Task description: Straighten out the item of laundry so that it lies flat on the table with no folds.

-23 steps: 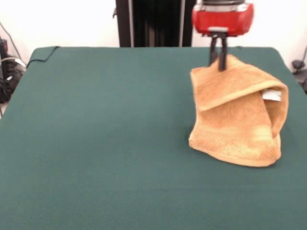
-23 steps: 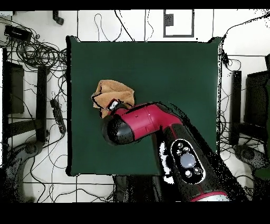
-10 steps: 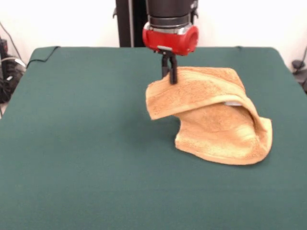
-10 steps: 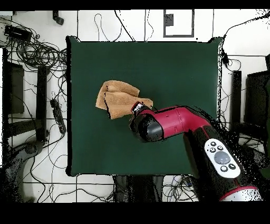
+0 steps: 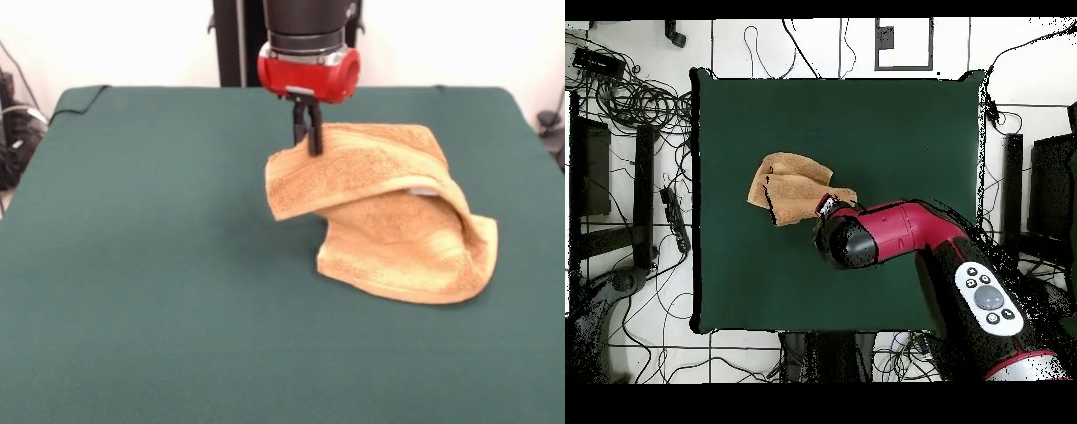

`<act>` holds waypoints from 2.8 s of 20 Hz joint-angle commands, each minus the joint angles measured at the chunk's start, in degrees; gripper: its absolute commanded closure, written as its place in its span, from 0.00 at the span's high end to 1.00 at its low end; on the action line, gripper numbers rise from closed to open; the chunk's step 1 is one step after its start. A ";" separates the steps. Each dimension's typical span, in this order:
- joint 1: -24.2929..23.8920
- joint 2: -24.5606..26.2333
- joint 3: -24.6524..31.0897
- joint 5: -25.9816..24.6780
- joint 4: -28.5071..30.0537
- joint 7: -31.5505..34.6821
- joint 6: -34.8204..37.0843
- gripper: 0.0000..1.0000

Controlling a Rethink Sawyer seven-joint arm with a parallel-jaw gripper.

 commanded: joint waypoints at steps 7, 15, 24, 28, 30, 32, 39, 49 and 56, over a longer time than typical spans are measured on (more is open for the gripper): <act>0.78 -2.00 6.38 -1.16 1.73 -17.77 8.00 0.00; -1.06 -2.27 6.89 -1.57 1.81 -19.75 8.44 0.00; -4.20 -2.42 8.74 -1.62 1.52 -22.80 10.80 0.00; -5.40 -2.38 9.53 -1.92 1.08 -23.78 11.67 0.00; -5.69 -2.31 9.92 -2.26 0.95 -23.67 11.90 0.00; -5.87 -1.76 10.14 -2.87 0.64 -23.47 11.93 0.00; -5.32 -1.63 9.91 -4.86 0.99 -21.60 10.22 1.00; -6.24 -0.07 12.60 -5.19 -1.54 -25.38 12.58 1.00; -5.81 -0.58 13.89 -4.01 -3.40 -27.36 16.02 1.00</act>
